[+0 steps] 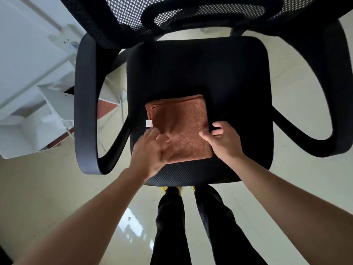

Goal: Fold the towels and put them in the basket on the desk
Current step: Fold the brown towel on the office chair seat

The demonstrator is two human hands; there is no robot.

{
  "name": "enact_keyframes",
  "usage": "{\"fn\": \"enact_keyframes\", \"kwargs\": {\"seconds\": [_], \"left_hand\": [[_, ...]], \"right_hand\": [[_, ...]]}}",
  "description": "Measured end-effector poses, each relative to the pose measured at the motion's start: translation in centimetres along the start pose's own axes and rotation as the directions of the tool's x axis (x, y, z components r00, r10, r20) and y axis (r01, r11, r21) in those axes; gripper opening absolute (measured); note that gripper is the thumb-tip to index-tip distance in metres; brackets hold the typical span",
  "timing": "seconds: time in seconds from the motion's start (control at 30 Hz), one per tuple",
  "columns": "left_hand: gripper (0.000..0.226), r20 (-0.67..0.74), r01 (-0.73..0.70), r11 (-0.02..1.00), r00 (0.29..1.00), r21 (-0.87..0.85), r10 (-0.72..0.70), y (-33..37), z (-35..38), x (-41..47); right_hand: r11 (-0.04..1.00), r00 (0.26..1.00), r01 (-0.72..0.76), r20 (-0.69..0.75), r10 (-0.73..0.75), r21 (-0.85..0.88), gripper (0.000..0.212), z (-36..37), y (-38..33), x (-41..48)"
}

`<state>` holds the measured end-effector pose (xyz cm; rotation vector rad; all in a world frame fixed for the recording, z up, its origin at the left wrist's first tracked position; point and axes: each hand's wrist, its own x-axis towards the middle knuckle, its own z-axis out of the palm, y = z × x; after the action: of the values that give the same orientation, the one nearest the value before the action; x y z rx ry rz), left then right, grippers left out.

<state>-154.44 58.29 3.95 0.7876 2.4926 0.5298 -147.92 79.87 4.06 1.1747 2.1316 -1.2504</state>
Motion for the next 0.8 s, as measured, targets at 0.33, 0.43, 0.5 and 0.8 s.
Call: {"fn": "enact_keyframes", "kwargs": {"seconds": [0.33, 0.43, 0.5, 0.8], "left_hand": [[0.037, 0.548, 0.654, 0.541, 0.750, -0.529, -0.370, 3.9, -3.0, 8.5], [0.039, 0.600, 0.695, 0.399, 0.718, -0.598, -0.353, 5.7, -2.7, 9.0], [0.048, 0.637, 0.732, 0.239, 0.677, -0.638, -0.369, 6.2, -2.5, 9.4], [0.044, 0.472, 0.684, 0.334, 0.705, -0.648, -0.529, 5.7, -3.5, 11.1]], "right_hand": [[0.997, 0.973, -0.040, 0.229, 0.025, 0.060, 0.033, -3.2, -0.4, 2.9], [0.987, 0.990, 0.134, 0.047, -0.130, -0.091, 0.039, -5.6, -0.3, 2.9], [0.903, 0.943, 0.306, -0.034, -0.331, -0.302, 0.043, -5.7, -0.6, 2.0], [0.430, 0.695, 0.614, 0.196, -0.691, -0.662, 0.057, -1.0, 2.8, -4.0]]}}
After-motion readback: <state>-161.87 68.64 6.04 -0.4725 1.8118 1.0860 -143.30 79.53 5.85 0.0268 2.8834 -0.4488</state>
